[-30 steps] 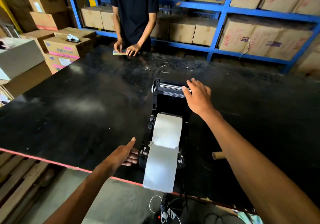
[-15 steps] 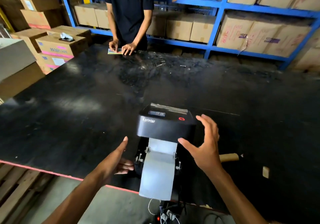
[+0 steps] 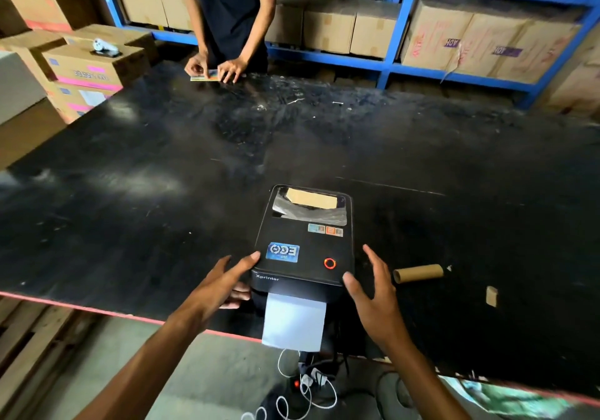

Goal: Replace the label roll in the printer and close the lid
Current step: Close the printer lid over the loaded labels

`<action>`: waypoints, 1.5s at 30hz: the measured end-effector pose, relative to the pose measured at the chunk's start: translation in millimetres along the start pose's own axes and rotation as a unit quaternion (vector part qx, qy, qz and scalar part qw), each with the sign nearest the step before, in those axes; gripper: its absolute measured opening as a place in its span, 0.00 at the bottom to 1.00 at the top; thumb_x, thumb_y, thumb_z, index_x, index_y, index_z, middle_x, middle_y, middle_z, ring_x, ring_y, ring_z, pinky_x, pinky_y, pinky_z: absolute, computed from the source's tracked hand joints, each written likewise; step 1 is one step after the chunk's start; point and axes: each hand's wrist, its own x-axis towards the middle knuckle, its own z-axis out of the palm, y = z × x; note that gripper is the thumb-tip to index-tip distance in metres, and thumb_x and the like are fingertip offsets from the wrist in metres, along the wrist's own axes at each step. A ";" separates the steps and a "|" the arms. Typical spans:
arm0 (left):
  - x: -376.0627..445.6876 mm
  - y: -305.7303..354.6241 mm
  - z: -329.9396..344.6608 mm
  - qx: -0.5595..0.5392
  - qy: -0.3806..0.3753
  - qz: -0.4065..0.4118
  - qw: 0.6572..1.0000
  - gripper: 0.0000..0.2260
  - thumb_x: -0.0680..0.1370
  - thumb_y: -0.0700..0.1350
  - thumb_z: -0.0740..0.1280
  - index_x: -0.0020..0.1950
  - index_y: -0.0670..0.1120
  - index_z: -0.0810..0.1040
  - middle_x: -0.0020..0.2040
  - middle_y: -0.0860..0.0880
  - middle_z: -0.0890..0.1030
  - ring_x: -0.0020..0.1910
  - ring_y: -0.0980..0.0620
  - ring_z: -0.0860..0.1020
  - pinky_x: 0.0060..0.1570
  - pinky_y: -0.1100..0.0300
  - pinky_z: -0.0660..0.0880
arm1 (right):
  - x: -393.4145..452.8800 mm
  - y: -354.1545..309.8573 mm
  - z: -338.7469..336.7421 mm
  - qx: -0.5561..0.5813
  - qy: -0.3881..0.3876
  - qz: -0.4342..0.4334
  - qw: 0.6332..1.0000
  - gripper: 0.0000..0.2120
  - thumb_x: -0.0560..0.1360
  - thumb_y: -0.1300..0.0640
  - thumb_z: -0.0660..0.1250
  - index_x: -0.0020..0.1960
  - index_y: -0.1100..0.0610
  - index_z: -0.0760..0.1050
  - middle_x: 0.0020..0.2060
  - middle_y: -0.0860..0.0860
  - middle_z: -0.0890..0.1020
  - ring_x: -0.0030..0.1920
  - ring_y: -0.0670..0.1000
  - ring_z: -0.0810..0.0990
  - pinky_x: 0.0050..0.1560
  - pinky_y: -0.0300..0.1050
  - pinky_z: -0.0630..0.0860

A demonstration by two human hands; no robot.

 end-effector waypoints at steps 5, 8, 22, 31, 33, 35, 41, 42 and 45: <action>0.3 -6.9 2.0 -0.016 0.004 0.002 1.000 0.48 0.58 0.70 0.68 0.72 0.50 0.63 0.47 0.42 0.85 0.46 0.46 0.84 0.44 0.54 0.78 | -1.0 6.4 9.5 0.144 -0.048 0.117 0.982 0.20 0.74 0.51 0.68 0.64 0.48 0.69 0.62 0.52 0.78 0.63 0.50 0.76 0.65 0.48 0.72; 1.4 -10.5 3.9 -0.019 -0.001 0.006 1.000 0.41 0.59 0.69 0.68 0.66 0.48 0.71 0.46 0.43 0.85 0.45 0.47 0.84 0.43 0.55 0.77 | -5.8 3.6 14.0 0.174 -0.050 0.142 0.973 0.14 0.76 0.57 0.65 0.62 0.56 0.73 0.54 0.52 0.82 0.55 0.45 0.80 0.51 0.33 0.77; 2.7 -10.2 9.2 -0.027 0.030 0.033 0.999 0.23 0.72 0.57 0.68 0.61 0.44 0.75 0.45 0.42 0.82 0.45 0.43 0.83 0.43 0.54 0.77 | -14.1 -0.4 20.8 0.225 -0.002 0.131 0.965 0.09 0.77 0.60 0.63 0.53 0.51 0.78 0.41 0.38 0.85 0.47 0.38 0.82 0.50 0.33 0.78; 0.0 -9.0 8.6 -0.013 0.029 0.042 0.999 0.20 0.72 0.58 0.67 0.56 0.46 0.77 0.47 0.41 0.83 0.47 0.43 0.83 0.54 0.46 0.78 | -17.6 -4.2 19.0 0.216 -0.006 0.117 0.969 0.10 0.78 0.58 0.61 0.46 0.47 0.79 0.39 0.32 0.84 0.46 0.34 0.81 0.44 0.29 0.77; -0.6 -9.0 8.7 -0.011 0.028 0.044 0.999 0.20 0.73 0.59 0.67 0.56 0.46 0.77 0.48 0.42 0.83 0.47 0.43 0.82 0.55 0.46 0.78 | -18.3 -6.2 19.5 0.220 -0.005 0.114 0.969 0.10 0.78 0.59 0.61 0.46 0.46 0.78 0.39 0.31 0.84 0.46 0.33 0.81 0.44 0.28 0.76; -0.6 -8.9 8.9 -0.012 0.029 0.046 0.998 0.19 0.73 0.58 0.67 0.56 0.46 0.77 0.48 0.42 0.83 0.47 0.43 0.82 0.55 0.45 0.78 | -18.3 -6.1 19.9 0.224 -0.003 0.115 0.968 0.09 0.78 0.58 0.61 0.47 0.47 0.78 0.39 0.32 0.84 0.47 0.34 0.81 0.44 0.29 0.77; 0.1 -9.6 9.2 -0.010 0.026 0.048 0.998 0.19 0.73 0.58 0.66 0.56 0.46 0.77 0.49 0.42 0.83 0.47 0.44 0.82 0.54 0.47 0.78 | -18.4 -4.6 21.2 0.222 0.001 0.118 0.968 0.09 0.77 0.58 0.62 0.47 0.48 0.79 0.41 0.34 0.85 0.48 0.35 0.81 0.47 0.31 0.77; 0.4 -9.9 9.1 -0.011 0.026 0.048 0.998 0.19 0.73 0.58 0.66 0.56 0.46 0.77 0.49 0.42 0.83 0.47 0.44 0.82 0.54 0.47 0.78 | -18.2 -3.9 21.5 0.222 0.003 0.119 0.968 0.08 0.77 0.57 0.62 0.47 0.48 0.79 0.41 0.34 0.85 0.49 0.35 0.81 0.49 0.33 0.76; 1.5 -11.0 8.3 -0.009 0.026 0.049 0.998 0.20 0.73 0.59 0.66 0.57 0.46 0.76 0.50 0.43 0.83 0.47 0.44 0.82 0.54 0.47 0.78 | -17.9 -1.6 22.0 0.222 0.009 0.123 0.967 0.08 0.77 0.57 0.62 0.47 0.49 0.79 0.41 0.37 0.85 0.48 0.36 0.81 0.52 0.36 0.75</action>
